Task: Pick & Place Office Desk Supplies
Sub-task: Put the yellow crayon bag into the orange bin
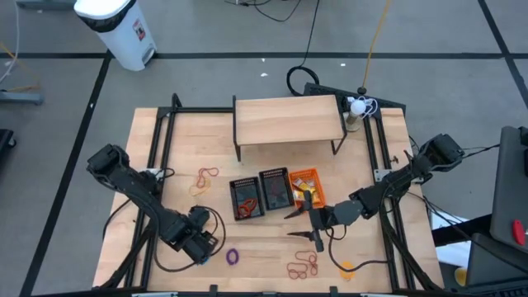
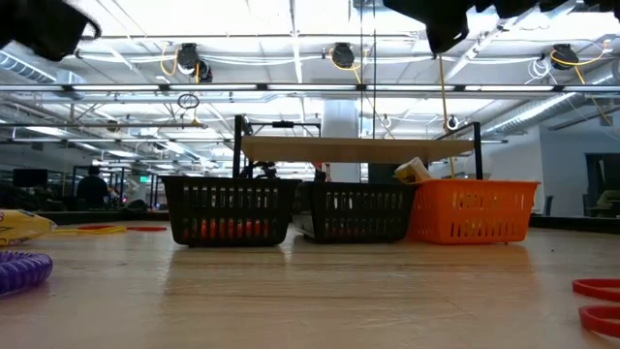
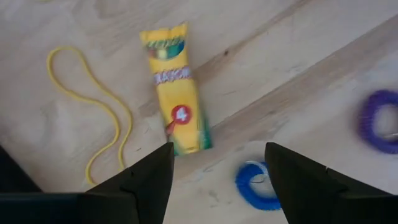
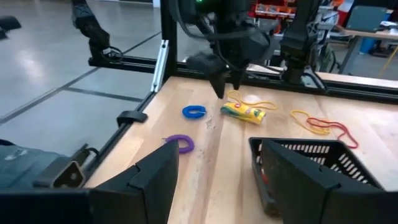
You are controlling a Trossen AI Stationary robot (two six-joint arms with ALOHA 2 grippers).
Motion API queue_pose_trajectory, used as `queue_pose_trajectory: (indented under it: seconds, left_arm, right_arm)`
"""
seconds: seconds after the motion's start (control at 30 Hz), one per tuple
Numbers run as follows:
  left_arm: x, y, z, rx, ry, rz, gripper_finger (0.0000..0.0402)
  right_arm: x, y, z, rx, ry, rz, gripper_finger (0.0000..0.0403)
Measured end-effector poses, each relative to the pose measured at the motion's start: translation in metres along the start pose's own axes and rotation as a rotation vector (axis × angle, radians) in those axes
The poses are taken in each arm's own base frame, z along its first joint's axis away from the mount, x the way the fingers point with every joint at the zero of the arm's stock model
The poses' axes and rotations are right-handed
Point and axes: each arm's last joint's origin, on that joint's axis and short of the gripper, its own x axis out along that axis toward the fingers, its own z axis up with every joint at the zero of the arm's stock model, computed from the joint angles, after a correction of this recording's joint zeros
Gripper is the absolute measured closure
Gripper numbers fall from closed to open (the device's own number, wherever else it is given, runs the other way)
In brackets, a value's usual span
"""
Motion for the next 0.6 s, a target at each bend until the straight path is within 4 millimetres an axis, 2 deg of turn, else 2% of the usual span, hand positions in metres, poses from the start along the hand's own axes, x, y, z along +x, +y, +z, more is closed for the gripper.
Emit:
queue_pose_trajectory:
  seconds: [0.2, 0.37, 0.6]
  left_arm:
    - [0.020, 0.007, -0.002, -0.003, 0.046, 0.087, 0.0147]
    - [0.025, 0.011, 0.000, -0.034, 0.043, 0.108, 0.0147]
    - [0.031, 0.006, 0.000, -0.038, 0.043, 0.032, 0.0146]
  right_arm:
    - [-0.002, 0.006, 0.001, 0.015, -0.016, 0.019, 0.0187]
    - [-0.002, 0.005, 0.001, 0.015, -0.017, 0.019, 0.0184]
    - [-0.002, 0.005, 0.000, 0.008, -0.001, 0.018, 0.0183]
